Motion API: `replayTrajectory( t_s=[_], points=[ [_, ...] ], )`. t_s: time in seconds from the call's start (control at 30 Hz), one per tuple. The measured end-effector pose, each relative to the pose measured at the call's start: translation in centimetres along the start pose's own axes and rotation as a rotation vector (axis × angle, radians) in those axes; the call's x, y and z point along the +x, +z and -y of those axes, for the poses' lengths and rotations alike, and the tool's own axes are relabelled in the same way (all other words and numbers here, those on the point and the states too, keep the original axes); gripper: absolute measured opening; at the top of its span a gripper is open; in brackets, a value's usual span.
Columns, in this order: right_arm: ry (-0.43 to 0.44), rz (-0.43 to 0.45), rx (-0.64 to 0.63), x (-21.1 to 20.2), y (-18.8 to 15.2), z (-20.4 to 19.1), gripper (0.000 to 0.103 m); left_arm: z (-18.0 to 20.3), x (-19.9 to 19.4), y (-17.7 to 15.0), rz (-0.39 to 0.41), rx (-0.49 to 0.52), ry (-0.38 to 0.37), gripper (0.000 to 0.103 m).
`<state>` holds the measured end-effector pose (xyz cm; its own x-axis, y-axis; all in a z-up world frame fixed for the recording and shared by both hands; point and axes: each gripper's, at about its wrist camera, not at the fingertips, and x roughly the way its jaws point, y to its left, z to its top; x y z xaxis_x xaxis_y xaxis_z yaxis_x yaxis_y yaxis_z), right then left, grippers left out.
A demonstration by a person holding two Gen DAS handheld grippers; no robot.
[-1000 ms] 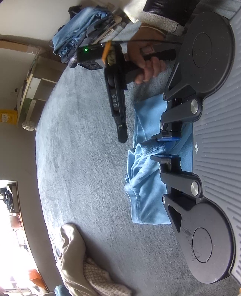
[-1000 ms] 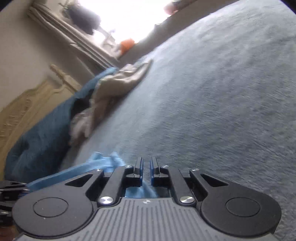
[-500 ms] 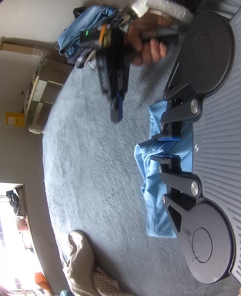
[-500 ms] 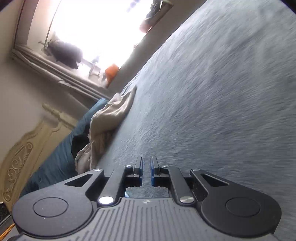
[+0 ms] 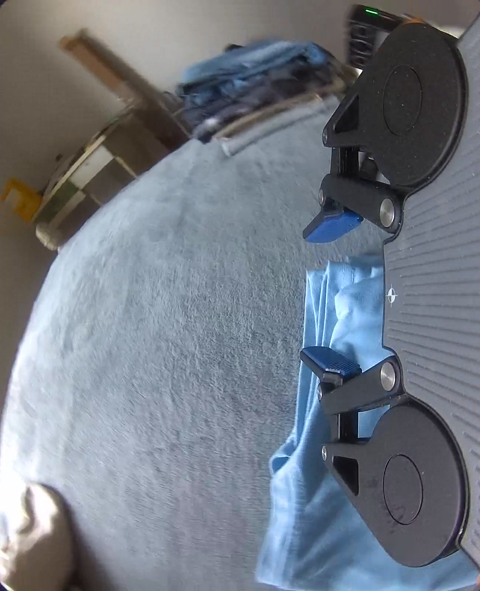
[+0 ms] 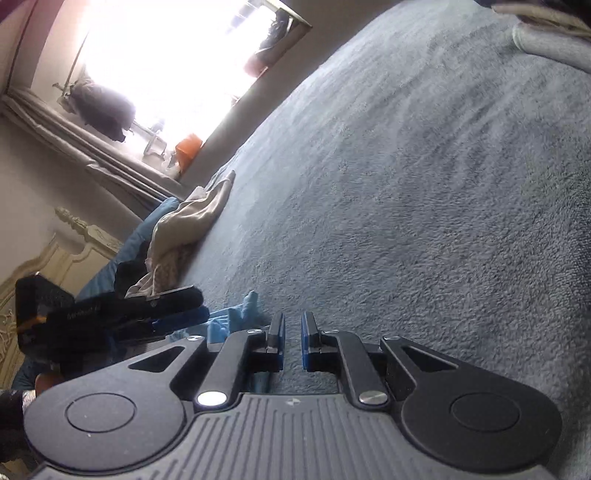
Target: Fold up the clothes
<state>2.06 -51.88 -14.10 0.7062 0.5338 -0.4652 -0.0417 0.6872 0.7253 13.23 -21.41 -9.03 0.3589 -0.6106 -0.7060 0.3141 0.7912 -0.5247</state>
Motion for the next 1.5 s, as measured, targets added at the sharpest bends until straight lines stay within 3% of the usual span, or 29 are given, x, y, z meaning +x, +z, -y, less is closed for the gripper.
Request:
replayTrajectory(
  t_s=[0.1, 0.2, 0.4, 0.53, 0.63, 0.73, 0.83, 0.93, 1.03, 1.13, 1.23, 1.33, 1.43, 1.5],
  points=[
    [0.033, -0.031, -0.103, -0.1, -0.8, -3.5, 0.009, -0.6, -1.3, 0.6, 0.024, -0.041, -0.002, 0.062],
    [0.003, -0.105, -0.28, 1.8, -2.2, -7.6, 0.009, -1.7, -3.4, 1.1, 0.042, -0.018, 0.032, 0.062],
    [-0.076, -0.209, -0.593, 5.2, -6.1, -13.4, 0.009, -4.2, -8.2, -2.0, -0.028, 0.166, 0.187, 0.062],
    [-0.256, -0.181, -0.518, 5.3, -6.1, -10.5, 0.007, -7.1, -12.0, -7.6, -0.088, 0.245, 0.209, 0.062],
    [-0.254, -0.105, -0.403, 3.1, -4.8, -10.0, 0.009, -8.8, -14.2, -11.7, -0.096, 0.282, 0.206, 0.062],
    [-0.234, -0.096, -0.437, 2.9, -4.7, -11.9, 0.009, -9.5, -15.2, -14.7, -0.1, 0.361, 0.212, 0.062],
    [-0.236, -0.129, -0.454, 5.6, -4.5, -13.3, 0.009, -9.2, -14.6, -16.3, -0.12, 0.476, 0.257, 0.062],
    [-0.354, -0.09, -0.414, 8.1, -3.4, -11.7, 0.007, -9.2, -14.2, -17.3, -0.126, 0.525, 0.249, 0.062],
    [-0.402, -0.009, -0.187, 7.3, -1.4, -8.8, 0.008, -9.2, -14.4, -17.9, -0.108, 0.577, 0.233, 0.062],
    [-0.352, 0.032, -0.241, 6.2, -1.4, -10.8, 0.009, -9.8, -14.8, -17.7, -0.087, 0.557, 0.219, 0.062],
    [-0.264, -0.066, -0.333, 8.1, -2.1, -13.2, 0.009, -10.3, -15.0, -17.1, -0.085, 0.529, 0.203, 0.062],
    [-0.229, -0.186, -0.381, 12.2, -2.9, -14.1, 0.009, -10.9, -14.9, -16.8, -0.096, 0.497, 0.191, 0.062],
    [-0.255, -0.14, -0.245, 14.0, -1.8, -11.8, 0.003, -11.1, -15.1, -17.0, -0.099, 0.496, 0.187, 0.062],
    [-0.288, -0.053, -0.134, 13.8, -0.7, -10.4, 0.008, -11.1, -15.2, -17.1, -0.101, 0.512, 0.189, 0.062]
  ],
)
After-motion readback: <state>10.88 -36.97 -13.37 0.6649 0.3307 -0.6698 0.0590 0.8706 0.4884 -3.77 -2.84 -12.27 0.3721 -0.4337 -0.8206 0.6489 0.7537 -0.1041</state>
